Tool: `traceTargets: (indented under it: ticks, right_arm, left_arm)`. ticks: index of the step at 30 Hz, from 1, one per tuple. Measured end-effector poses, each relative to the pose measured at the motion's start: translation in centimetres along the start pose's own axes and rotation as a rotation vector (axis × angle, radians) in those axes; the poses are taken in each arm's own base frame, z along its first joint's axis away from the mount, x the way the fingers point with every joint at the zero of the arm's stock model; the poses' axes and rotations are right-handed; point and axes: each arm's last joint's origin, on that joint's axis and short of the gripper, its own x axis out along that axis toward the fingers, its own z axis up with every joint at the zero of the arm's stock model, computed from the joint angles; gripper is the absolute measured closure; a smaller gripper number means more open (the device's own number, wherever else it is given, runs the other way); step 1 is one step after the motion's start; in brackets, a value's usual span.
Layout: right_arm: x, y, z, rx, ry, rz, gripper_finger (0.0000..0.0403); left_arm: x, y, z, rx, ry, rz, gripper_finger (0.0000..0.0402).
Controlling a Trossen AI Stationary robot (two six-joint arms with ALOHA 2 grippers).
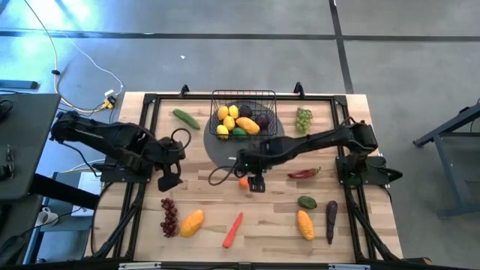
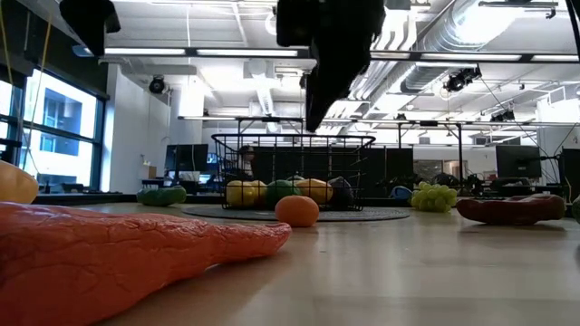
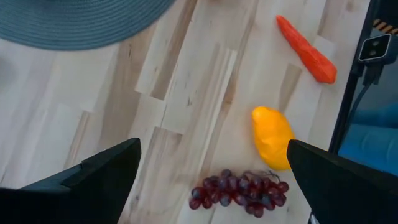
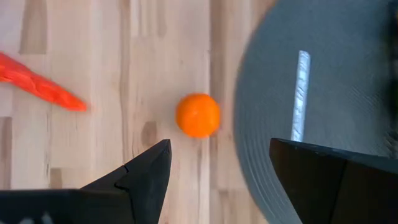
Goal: Build produce basket
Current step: Put the orange into the basket
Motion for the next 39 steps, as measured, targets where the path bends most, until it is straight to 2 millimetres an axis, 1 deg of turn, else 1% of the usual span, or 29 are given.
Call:
traceTargets:
  ticks: [3, 8, 13, 21, 26, 29, 32, 39]
  right_arm:
    - [1.2, 0.5, -0.5, -0.031, -0.028, 0.008, 0.0148]
    - [2.6, 1.1, -0.9, -0.058, -0.089, 0.019, 0.0148]
    - [3.8, 1.1, -1.3, 0.003, -0.15, 0.056, 0.0148]
    - [6.1, 0.9, -3.1, 0.095, -0.195, 0.074, 0.0148]
    - [7.0, 0.8, -3.9, 0.101, -0.232, 0.072, 0.0148]
    - [7.3, 0.8, -3.9, 0.117, -0.277, 0.069, 0.0148]
    - [7.7, 0.7, -4.5, 0.12, -0.28, 0.049, 0.0148]
    - [8.1, 0.6, -4.6, 0.121, -0.296, 0.04, 0.0148]
  left_arm:
    - [0.0, -0.3, -0.2, 0.005, -0.009, 0.013, 0.0007]
    - [0.0, -0.7, -0.5, 0.02, -0.013, 0.017, 0.0007]
    - [0.0, -0.9, -0.7, 0.032, -0.014, 0.017, 0.0007]
    - [0.0, -0.9, -0.7, 0.037, -0.025, 0.033, 0.0007]
    - [0.0, -0.9, -0.7, 0.035, -0.025, 0.033, 0.0007]
    - [0.0, -0.9, -0.7, 0.037, -0.025, 0.033, 0.0007]
    - [0.0, -0.9, -0.7, 0.037, -0.025, 0.033, 0.0007]
    - [0.0, -0.9, -0.7, 0.037, -0.025, 0.032, 0.0007]
